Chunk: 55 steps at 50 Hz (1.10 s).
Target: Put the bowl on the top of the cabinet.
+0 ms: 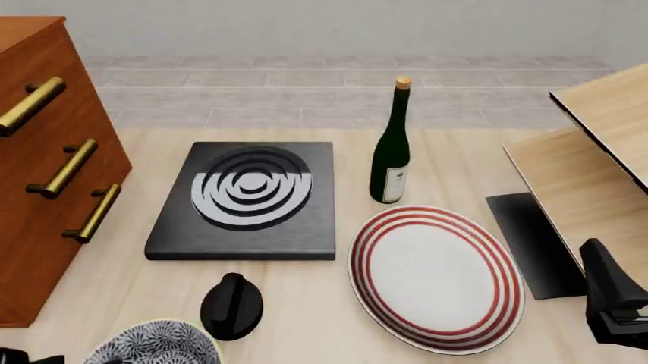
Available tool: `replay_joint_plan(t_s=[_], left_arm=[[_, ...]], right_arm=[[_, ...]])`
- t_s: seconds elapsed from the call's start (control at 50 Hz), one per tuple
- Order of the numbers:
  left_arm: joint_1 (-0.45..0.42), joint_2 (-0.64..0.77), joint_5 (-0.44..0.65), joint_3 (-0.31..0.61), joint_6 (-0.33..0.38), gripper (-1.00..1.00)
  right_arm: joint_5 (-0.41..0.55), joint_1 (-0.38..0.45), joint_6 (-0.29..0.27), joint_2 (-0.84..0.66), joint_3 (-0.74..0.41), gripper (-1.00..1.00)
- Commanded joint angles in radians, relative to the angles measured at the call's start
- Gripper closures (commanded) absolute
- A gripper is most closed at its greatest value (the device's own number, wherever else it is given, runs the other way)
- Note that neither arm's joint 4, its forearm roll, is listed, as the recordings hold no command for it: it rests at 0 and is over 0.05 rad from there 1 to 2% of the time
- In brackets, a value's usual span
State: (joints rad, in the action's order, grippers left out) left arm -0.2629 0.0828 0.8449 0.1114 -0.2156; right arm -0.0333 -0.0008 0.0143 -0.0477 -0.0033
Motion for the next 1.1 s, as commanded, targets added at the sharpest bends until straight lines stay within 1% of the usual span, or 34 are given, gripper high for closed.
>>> replay_joint_plan(t_s=[0.02,0.04,0.08,0.14,0.18,0.26,0.42,0.52,0.58,0.6,0.62,0.64,0.68,0.7,0.84,1.0,1.04,1.06,1.1], left_arm=[[-0.006,-0.013,0.013,-0.027,-0.023,-1.00],[-0.004,-0.011,0.012,-0.030,-0.025,-1.00],[-0.010,0.086,-0.107,-0.053,-0.032,-1.00],[-0.010,0.182,-0.215,-0.069,-0.036,-1.00],[-0.010,0.218,-0.260,-0.080,-0.037,-1.00],[-0.012,0.257,-0.313,-0.097,-0.048,-1.00],[-0.013,0.287,-0.350,-0.111,-0.060,-1.00],[-0.021,0.283,-0.337,-0.110,-0.071,-1.00],[-0.039,0.274,-0.325,-0.111,-0.091,-1.00],[-0.029,0.293,-0.335,-0.111,-0.080,-1.00],[0.009,0.302,-0.345,-0.111,-0.044,1.00],[-0.061,0.270,-0.320,-0.111,-0.087,1.00],[-0.037,0.262,-0.315,-0.111,-0.069,1.00],[-0.066,0.232,-0.300,-0.111,-0.090,1.00],[-0.054,0.211,-0.275,-0.111,-0.092,1.00],[-0.043,0.215,-0.305,-0.111,-0.071,1.00],[-0.050,0.209,-0.306,-0.104,-0.065,1.00],[-0.051,0.197,-0.284,-0.073,-0.049,1.00],[-0.053,0.187,-0.260,-0.041,-0.045,1.00]], right_arm=[[0.000,0.000,0.000,0.000,0.000,-1.00],[0.000,0.000,0.000,0.000,0.000,-1.00],[0.000,0.000,0.000,0.000,0.000,-1.00],[0.000,0.000,0.000,0.000,0.000,-1.00],[0.000,0.000,0.000,0.000,0.000,-1.00],[0.000,0.000,0.000,0.000,0.000,-1.00],[0.000,0.000,0.000,0.000,0.000,-1.00],[0.000,0.000,0.000,0.000,0.000,-1.00],[0.000,0.000,0.000,0.000,0.000,-1.00],[0.000,0.000,0.000,0.000,0.000,-1.00],[0.000,0.000,0.000,0.000,0.000,-1.00],[0.000,0.000,0.000,0.000,0.000,-1.00],[0.000,0.000,0.000,0.000,0.000,-1.00],[0.000,0.000,0.000,0.000,0.000,-1.00],[0.000,0.000,0.000,0.000,0.000,-1.00],[0.000,0.000,0.000,0.000,0.000,-1.00],[0.000,0.000,0.000,0.000,0.000,-1.00],[0.000,0.000,0.000,-0.001,0.000,-1.00],[0.000,0.001,0.000,0.000,0.000,-1.00]])
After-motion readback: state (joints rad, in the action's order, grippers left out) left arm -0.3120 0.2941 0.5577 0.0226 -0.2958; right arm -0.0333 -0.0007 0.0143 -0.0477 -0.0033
